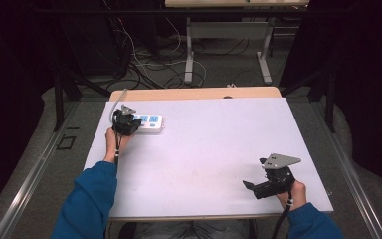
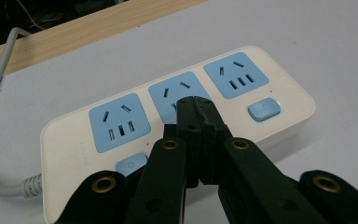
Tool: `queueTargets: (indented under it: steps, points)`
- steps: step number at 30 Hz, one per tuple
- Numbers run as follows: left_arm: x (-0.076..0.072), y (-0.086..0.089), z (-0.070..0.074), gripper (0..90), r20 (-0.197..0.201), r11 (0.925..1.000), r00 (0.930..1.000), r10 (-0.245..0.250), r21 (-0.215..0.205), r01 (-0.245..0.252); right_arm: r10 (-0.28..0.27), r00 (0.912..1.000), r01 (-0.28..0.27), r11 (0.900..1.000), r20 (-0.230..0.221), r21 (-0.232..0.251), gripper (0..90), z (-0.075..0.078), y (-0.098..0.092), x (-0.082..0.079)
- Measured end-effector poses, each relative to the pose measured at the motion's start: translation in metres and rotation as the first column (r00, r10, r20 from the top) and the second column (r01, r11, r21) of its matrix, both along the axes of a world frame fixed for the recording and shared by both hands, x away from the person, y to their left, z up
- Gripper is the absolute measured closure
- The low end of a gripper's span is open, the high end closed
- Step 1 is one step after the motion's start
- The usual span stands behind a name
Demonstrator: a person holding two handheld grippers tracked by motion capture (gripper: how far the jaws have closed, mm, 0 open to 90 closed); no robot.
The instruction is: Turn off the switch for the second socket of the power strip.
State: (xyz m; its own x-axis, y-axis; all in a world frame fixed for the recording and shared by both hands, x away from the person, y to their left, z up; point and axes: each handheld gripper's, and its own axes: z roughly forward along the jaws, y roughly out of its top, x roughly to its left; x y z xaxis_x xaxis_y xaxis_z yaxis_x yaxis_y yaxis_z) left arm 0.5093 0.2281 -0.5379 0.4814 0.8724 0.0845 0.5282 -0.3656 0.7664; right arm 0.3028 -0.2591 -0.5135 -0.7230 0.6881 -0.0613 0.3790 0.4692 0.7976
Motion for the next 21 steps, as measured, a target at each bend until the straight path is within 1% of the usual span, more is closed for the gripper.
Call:
queueTargets:
  steps: [1,2,3,4,6,7,8,10,11,12,13,14,15,16,18,19,20,21]
  points:
    - [0.0007,0.0002,-0.0005,90.0,0.003,1.0,1.0,0.0,0.009,0.0,0.002,0.9999,-0.002,1.0,-0.013,-0.013,2.2,0.0009,-0.0003,-0.0003]
    - [0.0009,-0.0007,-0.002,90.0,0.007,0.9999,0.9999,0.012,-0.004,-0.012,-0.001,0.9999,0.001,1.0,-0.014,-0.004,2.2,0.0003,0.0002,-0.0007]
    - [0.0008,0.0007,-0.0012,90.0,-0.016,1.0,0.9999,0.0,0.009,0.0,0.003,0.9999,-0.003,1.0,-0.016,-0.004,2.2,0.0005,0.0,-0.0008]
    - [0.0014,0.0005,-0.0027,90.0,-0.006,1.0,1.0,0.002,0.007,-0.002,0.0,0.9999,0.0,1.0,-0.01,-0.004,2.3,0.0005,0.0002,-0.0007]
    - [0.0014,0.0011,-0.0037,90.0,-0.019,1.0,0.9998,0.005,0.003,-0.005,0.013,0.9999,-0.013,1.0,-0.007,-0.011,2.2,0.0002,-0.0001,0.0004]
    - [0.0023,0.0019,-0.004,90.0,-0.013,1.0,0.9999,0.002,-0.006,-0.002,0.013,0.9999,-0.013,1.0,-0.01,-0.012,2.3,0.0003,-0.0002,0.0003]
    - [0.0024,0.0034,-0.0035,90.0,-0.017,1.0,0.9998,-0.004,0.002,0.004,0.005,1.0,-0.005,1.0,-0.006,-0.009,2.2,0.0,0.0001,0.0001]
    - [0.0024,0.004,-0.0037,90.0,-0.027,0.9999,0.9996,-0.008,-0.011,0.008,0.012,0.9999,-0.012,1.0,-0.007,-0.01,2.3,-0.0004,-0.0002,0.001]
    - [0.0029,0.0039,-0.0042,90.0,-0.02,0.9999,0.9998,-0.008,-0.012,0.008,0.006,0.9998,-0.006,1.0,-0.02,-0.01,2.3,-0.0001,-0.0003,0.0003]
    - [0.0027,0.0039,-0.0042,90.0,-0.025,0.9999,0.9997,-0.007,-0.013,0.006,0.003,0.9999,-0.003,1.0,-0.013,-0.003,2.3,-0.0006,-0.0002,0.0005]
    - [0.0033,0.0038,-0.0054,90.0,-0.01,0.9997,0.9999,-0.006,-0.024,0.006,0.006,0.9999,-0.006,1.0,-0.012,-0.003,2.3,-0.0008,-0.0006,0.001]
    - [0.0033,0.0042,-0.0055,90.0,-0.018,0.9993,0.9998,-0.009,-0.037,0.008,0.002,0.9998,-0.002,1.0,-0.022,-0.003,2.3,-0.0005,-0.0006,0.0004]
    - [0.0035,0.006,-0.0044,90.0,-0.024,0.9996,0.9996,-0.015,-0.024,0.014,-0.002,0.9998,0.002,1.0,-0.019,-0.003,2.3,-0.0006,-0.0004,0.0004]
    - [0.0034,0.0064,-0.0053,90.0,-0.024,0.9988,0.9996,-0.014,-0.046,0.012,0.0,0.9999,0.0,1.0,-0.012,-0.003,2.3,-0.0004,-0.0004,0.0003]
    - [0.0036,0.008,-0.0047,90.0,-0.034,0.9988,0.9992,-0.022,-0.043,0.021,0.015,0.9998,-0.015,1.0,-0.011,-0.011,2.3,-0.0001,-0.0006,0.0008]
    - [0.0036,0.0077,-0.005,90.0,-0.031,0.9987,0.9993,-0.02,-0.047,0.018,0.007,0.9999,-0.007,1.0,-0.01,-0.007,2.3,-0.0005,-0.0003,0.0007]
    - [0.0038,0.0076,-0.0062,90.0,-0.021,0.9982,0.9996,-0.016,-0.057,0.015,0.011,0.9999,-0.011,1.0,-0.01,-0.009,2.3,-0.0007,-0.0004,0.0014]
    - [0.0038,0.0086,-0.0059,90.0,-0.026,0.9983,0.9995,-0.018,-0.056,0.016,0.003,0.9998,-0.003,1.0,-0.018,-0.005,2.3,-0.0007,-0.0001,0.0007]
